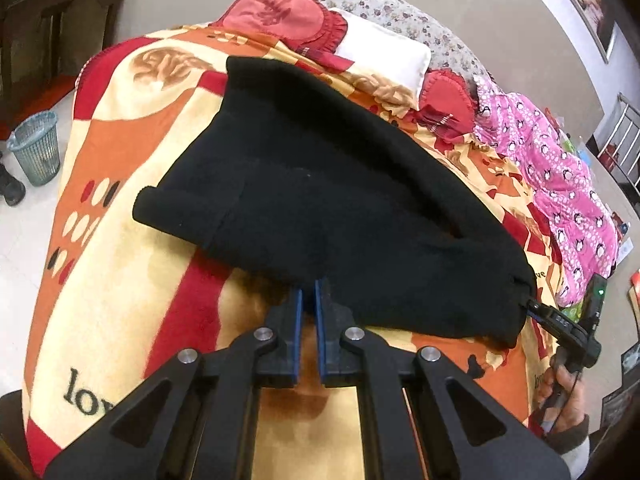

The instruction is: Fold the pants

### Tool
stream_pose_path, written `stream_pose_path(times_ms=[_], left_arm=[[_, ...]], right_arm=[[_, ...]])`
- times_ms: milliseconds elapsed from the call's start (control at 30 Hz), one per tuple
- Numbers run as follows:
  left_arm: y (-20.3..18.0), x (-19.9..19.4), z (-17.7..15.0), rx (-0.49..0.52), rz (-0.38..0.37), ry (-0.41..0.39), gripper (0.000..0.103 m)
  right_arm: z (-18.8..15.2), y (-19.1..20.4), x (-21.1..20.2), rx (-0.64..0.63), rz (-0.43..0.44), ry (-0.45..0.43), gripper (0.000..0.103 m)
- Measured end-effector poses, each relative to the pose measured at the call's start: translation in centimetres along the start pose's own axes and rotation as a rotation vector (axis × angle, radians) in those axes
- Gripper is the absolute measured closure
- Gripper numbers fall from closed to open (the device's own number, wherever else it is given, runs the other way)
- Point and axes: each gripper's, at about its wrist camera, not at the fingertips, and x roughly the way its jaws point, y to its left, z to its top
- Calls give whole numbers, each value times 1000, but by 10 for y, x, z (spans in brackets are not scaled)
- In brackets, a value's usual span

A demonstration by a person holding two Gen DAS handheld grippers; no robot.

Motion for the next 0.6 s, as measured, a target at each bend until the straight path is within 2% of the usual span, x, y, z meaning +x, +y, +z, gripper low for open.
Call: stream_pose_path(times_ms=[67, 133, 233, 333, 400, 500, 600], left_arm=[[3, 2, 0, -15, -6, 7, 99], [3, 2, 0, -19, -8, 8, 99], [2, -3, -2, -13, -24, -2, 99], [1, -18, -4, -4, -50, -17, 99], [-1, -32, -9, 7, -84, -23, 99], [-2, -44, -19, 41, -85, -26, 99], [7, -37, -26, 27, -57, -8, 99]], right_arm=[[2, 8, 5, -30, -2, -24, 90], [2, 7, 2, -7, 25, -28, 91], [0, -2, -24, 31, 75, -64, 92], [-10, -10, -74, 37, 95, -132, 94], [-22, -19, -111, 47, 92, -183, 103], [-38, -43, -154, 89, 29, -250, 103], [-48, -70, -152, 143, -52, -195, 100]])
